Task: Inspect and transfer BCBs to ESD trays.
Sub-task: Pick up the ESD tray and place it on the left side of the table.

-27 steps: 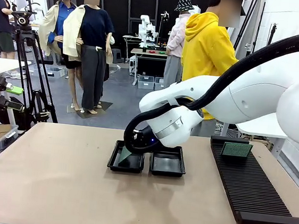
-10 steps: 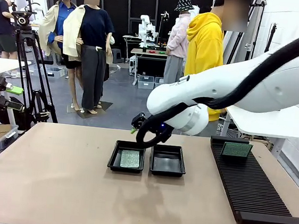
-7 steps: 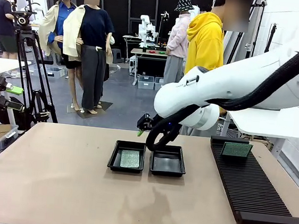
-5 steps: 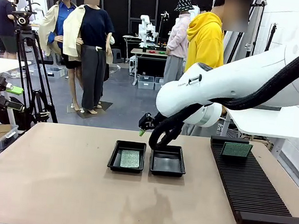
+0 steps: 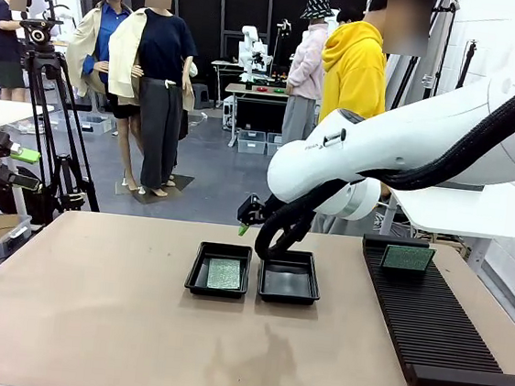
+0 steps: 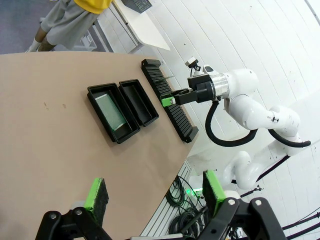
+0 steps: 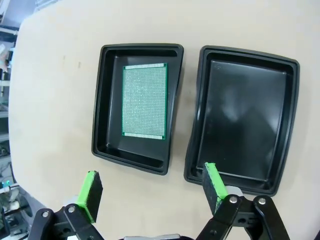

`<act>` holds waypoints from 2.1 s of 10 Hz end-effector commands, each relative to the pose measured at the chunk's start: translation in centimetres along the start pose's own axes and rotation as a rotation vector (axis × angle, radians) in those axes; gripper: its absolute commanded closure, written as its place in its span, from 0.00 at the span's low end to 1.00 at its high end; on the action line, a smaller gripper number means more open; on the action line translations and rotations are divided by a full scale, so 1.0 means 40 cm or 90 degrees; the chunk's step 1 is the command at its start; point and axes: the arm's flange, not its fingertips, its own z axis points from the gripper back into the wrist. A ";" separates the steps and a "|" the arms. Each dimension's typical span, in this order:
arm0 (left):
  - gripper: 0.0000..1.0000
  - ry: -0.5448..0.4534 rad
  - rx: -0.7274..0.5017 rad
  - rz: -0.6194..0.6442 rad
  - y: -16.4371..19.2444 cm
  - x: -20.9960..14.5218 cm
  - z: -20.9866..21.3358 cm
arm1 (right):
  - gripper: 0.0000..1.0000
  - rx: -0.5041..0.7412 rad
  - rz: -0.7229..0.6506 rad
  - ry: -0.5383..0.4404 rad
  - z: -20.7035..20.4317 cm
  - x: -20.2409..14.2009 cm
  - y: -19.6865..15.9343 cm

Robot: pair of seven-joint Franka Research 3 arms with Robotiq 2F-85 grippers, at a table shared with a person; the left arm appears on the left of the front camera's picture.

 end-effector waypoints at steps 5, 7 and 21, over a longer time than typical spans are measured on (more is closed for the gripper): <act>0.00 0.045 0.042 0.024 -0.060 0.015 -0.091 | 0.00 0.039 -0.047 0.004 0.061 0.019 -0.058; 0.00 0.109 0.122 0.016 -0.160 0.016 -0.204 | 0.00 0.100 -0.062 0.032 0.152 0.014 -0.170; 0.00 0.340 0.543 0.000 -0.262 0.103 -1.008 | 0.00 0.523 -0.004 0.054 0.529 -0.116 -0.841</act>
